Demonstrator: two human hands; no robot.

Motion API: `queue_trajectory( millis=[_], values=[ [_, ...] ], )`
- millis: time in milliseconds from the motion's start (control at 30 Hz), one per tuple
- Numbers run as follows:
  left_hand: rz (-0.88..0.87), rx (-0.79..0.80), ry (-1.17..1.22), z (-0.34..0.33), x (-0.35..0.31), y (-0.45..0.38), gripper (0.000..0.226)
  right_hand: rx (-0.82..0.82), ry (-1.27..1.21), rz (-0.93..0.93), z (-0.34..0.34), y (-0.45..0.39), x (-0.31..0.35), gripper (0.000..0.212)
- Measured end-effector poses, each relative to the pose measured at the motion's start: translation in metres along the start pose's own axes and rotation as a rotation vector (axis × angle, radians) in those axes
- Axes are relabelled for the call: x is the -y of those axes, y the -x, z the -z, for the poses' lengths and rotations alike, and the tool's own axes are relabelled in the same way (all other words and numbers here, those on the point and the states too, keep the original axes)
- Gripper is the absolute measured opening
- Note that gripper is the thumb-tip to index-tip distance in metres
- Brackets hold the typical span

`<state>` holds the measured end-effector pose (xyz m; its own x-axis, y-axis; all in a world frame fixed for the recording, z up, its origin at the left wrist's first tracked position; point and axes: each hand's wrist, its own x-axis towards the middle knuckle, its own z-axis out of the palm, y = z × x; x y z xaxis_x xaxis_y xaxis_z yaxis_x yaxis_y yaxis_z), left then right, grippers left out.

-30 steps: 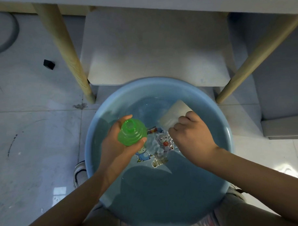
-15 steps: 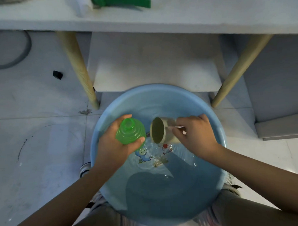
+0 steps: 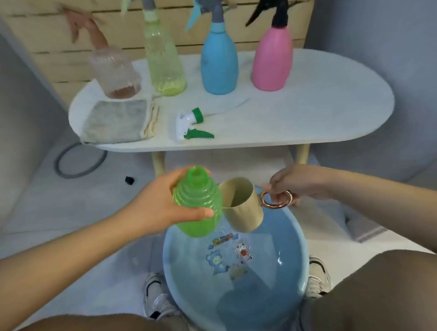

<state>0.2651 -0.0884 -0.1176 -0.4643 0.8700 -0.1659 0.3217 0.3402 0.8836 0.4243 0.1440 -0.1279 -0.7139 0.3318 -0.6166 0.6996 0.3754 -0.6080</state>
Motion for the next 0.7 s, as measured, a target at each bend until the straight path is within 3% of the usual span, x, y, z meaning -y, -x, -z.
queue_trajectory(
  millis=[233,367,567,700],
  values=[
    [-0.077,-0.114,0.058,0.022,-0.079,0.022,0.061,-0.055,-0.167,0.083,0.036,0.071,0.031,0.029],
    [-0.094,-0.196,0.075,0.026,-0.107,0.019,0.079,-0.141,-0.329,0.098,0.048,0.091,0.034,0.031],
    [-0.111,-0.281,0.026,0.017,-0.125,0.0,0.08,-0.461,-0.651,0.113,0.063,0.084,0.03,0.029],
    [-0.116,-0.325,0.045,0.003,-0.125,-0.016,0.069,-0.665,-0.749,0.124,0.078,0.066,0.019,0.03]
  ],
)
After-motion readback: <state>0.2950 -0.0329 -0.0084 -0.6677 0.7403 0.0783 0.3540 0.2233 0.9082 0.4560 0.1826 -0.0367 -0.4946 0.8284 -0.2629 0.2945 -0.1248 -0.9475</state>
